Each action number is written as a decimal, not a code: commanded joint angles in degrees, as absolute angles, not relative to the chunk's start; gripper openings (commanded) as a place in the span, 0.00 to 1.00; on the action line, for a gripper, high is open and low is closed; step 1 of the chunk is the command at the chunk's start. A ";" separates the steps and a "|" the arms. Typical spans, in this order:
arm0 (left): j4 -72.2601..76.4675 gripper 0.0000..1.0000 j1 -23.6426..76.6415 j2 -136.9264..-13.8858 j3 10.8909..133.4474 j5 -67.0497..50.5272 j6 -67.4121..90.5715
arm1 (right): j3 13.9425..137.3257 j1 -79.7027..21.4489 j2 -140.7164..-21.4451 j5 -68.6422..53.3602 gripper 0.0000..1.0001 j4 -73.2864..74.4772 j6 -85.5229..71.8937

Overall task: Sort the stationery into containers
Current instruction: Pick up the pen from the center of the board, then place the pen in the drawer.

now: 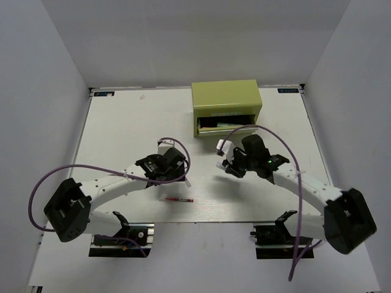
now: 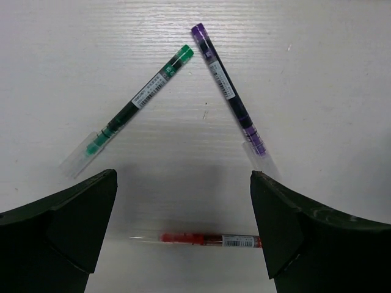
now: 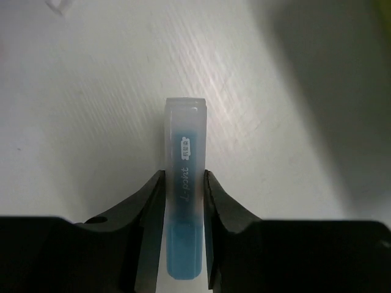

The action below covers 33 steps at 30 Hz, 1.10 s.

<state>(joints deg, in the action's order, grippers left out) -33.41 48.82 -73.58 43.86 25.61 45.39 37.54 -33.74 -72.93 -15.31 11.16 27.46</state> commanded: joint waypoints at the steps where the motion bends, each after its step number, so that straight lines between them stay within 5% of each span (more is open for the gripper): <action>1: -35.07 1.00 48.78 -75.14 47.89 24.25 35.70 | 44.02 -33.23 -65.57 -23.37 0.15 12.22 38.57; 19: -39.20 1.00 48.25 -77.52 51.42 24.52 17.84 | 68.20 -27.43 -83.31 -16.96 0.12 2.46 56.24; 22: -39.20 1.00 48.25 -78.83 51.94 24.52 17.31 | 70.13 -26.46 -86.56 -17.75 0.22 3.43 58.44; 23: -39.20 1.00 48.25 -78.84 51.94 25.13 17.31 | 71.09 -26.28 -87.27 -18.01 0.35 3.60 59.23; 27: -39.73 1.00 47.73 -80.07 52.47 25.66 16.79 | 72.77 -25.22 -89.38 -17.67 0.57 5.79 59.68; 33: -39.20 0.98 47.11 -80.68 53.70 25.05 16.26 | 73.39 -24.17 -88.42 -20.47 0.64 8.26 58.10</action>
